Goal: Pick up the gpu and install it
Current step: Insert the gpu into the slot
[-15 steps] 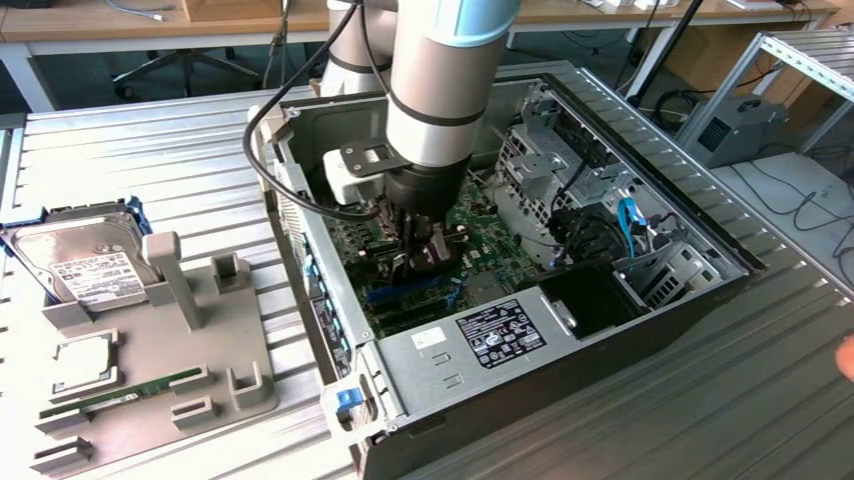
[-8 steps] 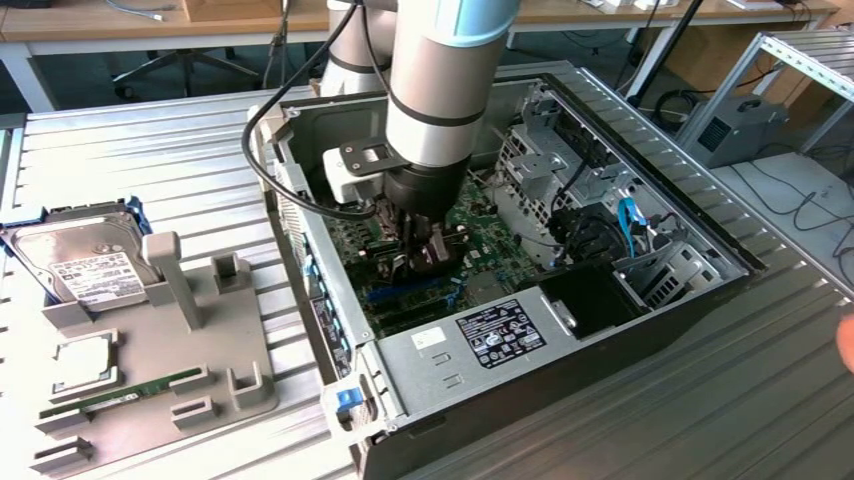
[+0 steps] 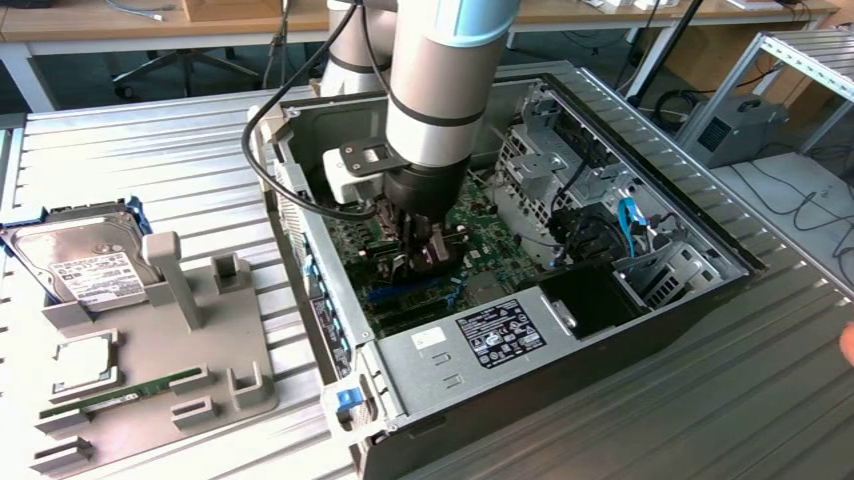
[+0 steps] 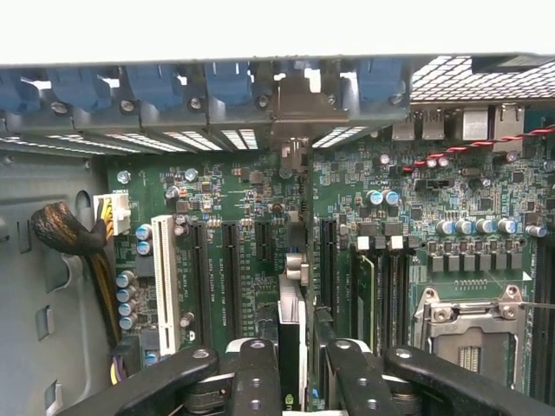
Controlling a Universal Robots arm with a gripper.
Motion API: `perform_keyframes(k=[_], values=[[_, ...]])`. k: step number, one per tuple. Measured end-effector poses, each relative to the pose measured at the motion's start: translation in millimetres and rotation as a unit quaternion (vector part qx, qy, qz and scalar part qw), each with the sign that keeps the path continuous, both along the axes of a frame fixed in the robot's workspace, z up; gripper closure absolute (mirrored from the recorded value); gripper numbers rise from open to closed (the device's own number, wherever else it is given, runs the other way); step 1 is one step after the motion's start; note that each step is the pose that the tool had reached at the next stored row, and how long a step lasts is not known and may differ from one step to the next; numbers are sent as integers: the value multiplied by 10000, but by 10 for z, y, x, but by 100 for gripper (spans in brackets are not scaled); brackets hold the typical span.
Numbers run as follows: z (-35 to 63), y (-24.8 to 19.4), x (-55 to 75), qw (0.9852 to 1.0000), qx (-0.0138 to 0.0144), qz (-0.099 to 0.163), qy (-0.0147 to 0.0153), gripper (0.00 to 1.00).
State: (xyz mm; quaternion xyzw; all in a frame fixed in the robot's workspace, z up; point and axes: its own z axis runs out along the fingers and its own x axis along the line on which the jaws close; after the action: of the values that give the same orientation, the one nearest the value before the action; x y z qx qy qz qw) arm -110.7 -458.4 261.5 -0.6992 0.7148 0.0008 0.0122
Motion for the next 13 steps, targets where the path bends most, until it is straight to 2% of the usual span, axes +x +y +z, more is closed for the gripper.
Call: perform_keyframes(k=[13], values=[[-34, 0, 0, 10000, 0, 41, 0, 74]])
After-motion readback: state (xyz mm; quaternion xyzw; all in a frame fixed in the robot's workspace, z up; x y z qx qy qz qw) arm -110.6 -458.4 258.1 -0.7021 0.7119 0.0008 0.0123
